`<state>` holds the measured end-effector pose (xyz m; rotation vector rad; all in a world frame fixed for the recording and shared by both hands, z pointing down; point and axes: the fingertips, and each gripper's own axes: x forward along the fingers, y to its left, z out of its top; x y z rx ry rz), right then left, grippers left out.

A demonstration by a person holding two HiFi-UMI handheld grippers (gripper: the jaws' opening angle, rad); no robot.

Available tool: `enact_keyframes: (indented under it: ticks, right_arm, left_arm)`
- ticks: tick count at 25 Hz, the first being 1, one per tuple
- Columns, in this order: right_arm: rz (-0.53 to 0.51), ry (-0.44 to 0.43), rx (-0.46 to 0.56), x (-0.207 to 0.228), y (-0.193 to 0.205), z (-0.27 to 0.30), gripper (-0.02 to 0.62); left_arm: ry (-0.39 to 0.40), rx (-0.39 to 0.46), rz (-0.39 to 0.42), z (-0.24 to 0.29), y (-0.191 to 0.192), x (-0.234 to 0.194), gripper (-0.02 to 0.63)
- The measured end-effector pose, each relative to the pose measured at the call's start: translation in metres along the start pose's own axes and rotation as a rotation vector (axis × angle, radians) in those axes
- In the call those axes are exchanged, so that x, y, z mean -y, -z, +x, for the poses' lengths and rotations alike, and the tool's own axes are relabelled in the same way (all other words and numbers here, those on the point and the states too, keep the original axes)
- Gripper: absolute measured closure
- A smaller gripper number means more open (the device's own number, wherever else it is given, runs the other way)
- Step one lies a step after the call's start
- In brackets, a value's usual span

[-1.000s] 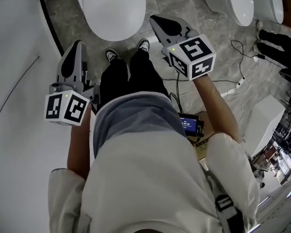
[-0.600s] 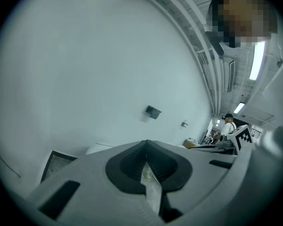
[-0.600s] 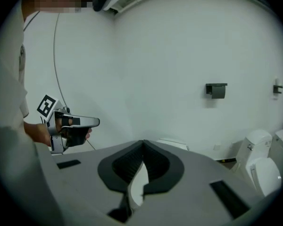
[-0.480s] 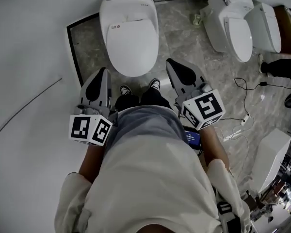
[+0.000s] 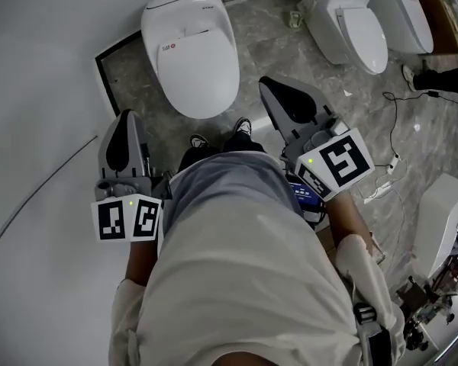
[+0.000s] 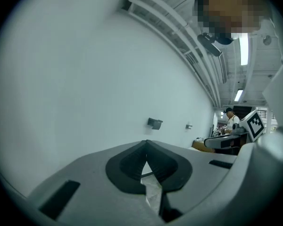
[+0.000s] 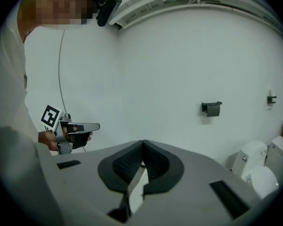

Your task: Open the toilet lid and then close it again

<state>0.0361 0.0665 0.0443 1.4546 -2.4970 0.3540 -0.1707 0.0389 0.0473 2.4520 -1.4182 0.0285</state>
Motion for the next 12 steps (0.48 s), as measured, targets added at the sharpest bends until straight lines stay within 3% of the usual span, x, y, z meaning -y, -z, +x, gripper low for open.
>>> enact_keyframes:
  ticks: [4,12]
  right_arm:
    - [0.017,-0.005,-0.002,0.018,-0.024,-0.010,0.586]
    - [-0.007,-0.004,-0.007,0.000,-0.040,-0.018,0.586]
  left_arm:
    - [-0.010,-0.019,0.014,0.016,-0.027,0.020,0.600]
    - [0.005,-0.005,-0.045,0.003,-0.040,0.026,0.600]
